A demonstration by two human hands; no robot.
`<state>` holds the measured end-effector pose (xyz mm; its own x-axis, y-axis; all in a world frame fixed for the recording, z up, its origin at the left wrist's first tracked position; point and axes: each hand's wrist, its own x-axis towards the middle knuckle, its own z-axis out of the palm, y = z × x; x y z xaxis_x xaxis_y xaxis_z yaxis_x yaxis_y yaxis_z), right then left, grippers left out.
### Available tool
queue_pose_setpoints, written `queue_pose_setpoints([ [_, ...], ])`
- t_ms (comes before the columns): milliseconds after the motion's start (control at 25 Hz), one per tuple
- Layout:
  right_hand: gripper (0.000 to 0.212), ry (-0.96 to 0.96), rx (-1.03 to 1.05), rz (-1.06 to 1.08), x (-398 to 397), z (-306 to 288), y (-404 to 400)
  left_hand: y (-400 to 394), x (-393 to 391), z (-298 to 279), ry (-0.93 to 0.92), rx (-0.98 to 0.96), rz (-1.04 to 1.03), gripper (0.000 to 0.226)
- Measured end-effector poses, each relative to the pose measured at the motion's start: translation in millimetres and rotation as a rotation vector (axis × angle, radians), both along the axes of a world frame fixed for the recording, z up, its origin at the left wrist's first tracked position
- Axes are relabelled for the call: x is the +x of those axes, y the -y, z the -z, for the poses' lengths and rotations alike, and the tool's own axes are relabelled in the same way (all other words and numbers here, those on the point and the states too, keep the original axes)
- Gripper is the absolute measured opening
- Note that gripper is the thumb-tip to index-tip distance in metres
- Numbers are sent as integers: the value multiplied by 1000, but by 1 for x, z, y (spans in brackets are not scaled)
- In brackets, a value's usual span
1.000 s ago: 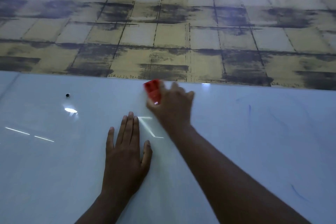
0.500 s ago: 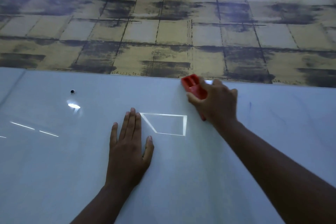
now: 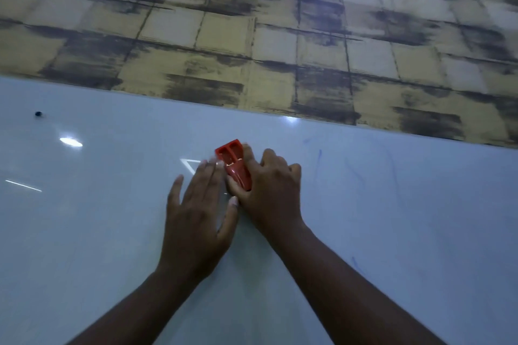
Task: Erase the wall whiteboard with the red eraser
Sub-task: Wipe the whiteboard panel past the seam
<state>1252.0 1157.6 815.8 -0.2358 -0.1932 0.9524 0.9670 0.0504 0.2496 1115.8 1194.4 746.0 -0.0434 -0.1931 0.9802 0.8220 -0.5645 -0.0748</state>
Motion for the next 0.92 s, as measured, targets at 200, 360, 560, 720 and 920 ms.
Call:
queue_pose_setpoints([
  [200,68,-147,-57,72,88,-25,24,-6,48,4,-38,26,-54,67],
  [360,68,-359,-41,23,170,-34,41,-16,69,8,-54,29,-172,67],
  [560,66,-427,-19,6,200,-39,42,-17,67,10,-53,60,-223,65],
  [720,68,-481,-31,-64,182,-36,37,-19,68,12,-43,55,-234,65],
  [920,69,-196,-55,-32,97,-4,19,-21,66,11,-57,45,-228,63],
])
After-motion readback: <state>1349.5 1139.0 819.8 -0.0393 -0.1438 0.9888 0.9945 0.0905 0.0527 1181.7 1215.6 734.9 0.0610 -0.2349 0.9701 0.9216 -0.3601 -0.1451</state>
